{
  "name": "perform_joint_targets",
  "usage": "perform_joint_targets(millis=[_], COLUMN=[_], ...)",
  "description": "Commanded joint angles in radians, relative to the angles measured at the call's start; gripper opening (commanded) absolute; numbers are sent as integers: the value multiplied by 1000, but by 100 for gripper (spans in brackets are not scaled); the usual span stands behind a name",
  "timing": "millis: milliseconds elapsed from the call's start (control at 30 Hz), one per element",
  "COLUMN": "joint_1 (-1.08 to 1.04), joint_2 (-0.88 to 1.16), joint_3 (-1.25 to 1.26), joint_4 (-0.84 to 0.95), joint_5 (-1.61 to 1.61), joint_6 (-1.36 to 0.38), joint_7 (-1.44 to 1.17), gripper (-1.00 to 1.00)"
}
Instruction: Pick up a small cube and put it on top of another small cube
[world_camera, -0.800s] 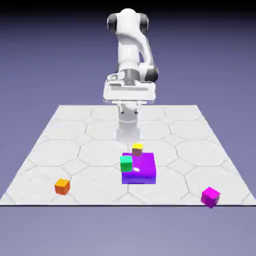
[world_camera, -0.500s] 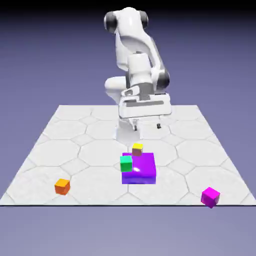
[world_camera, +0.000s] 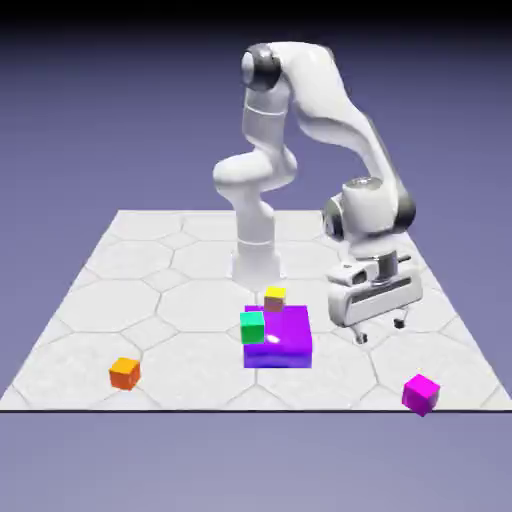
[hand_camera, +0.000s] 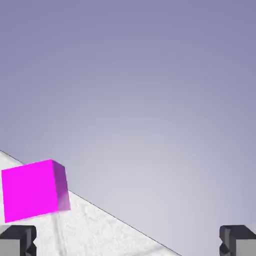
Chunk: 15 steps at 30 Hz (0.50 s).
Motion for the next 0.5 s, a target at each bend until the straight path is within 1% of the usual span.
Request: perform_joint_targets(millis=[0, 167, 233, 400, 433, 467], joint_1=[27, 164, 168, 115, 115, 115], joint_2=[36, 217, 222, 383, 383, 383], joint_3=[-9, -56, -58, 9, 9, 9], joint_4=[26, 159, 162, 229, 229, 229], joint_5=[11, 65, 66, 119, 119, 119], joint_6=[-13, -80, -82, 15, 15, 15], joint_7=[-11, -64, -65, -103, -103, -103], gripper=[0, 0, 0, 0, -100, -100])
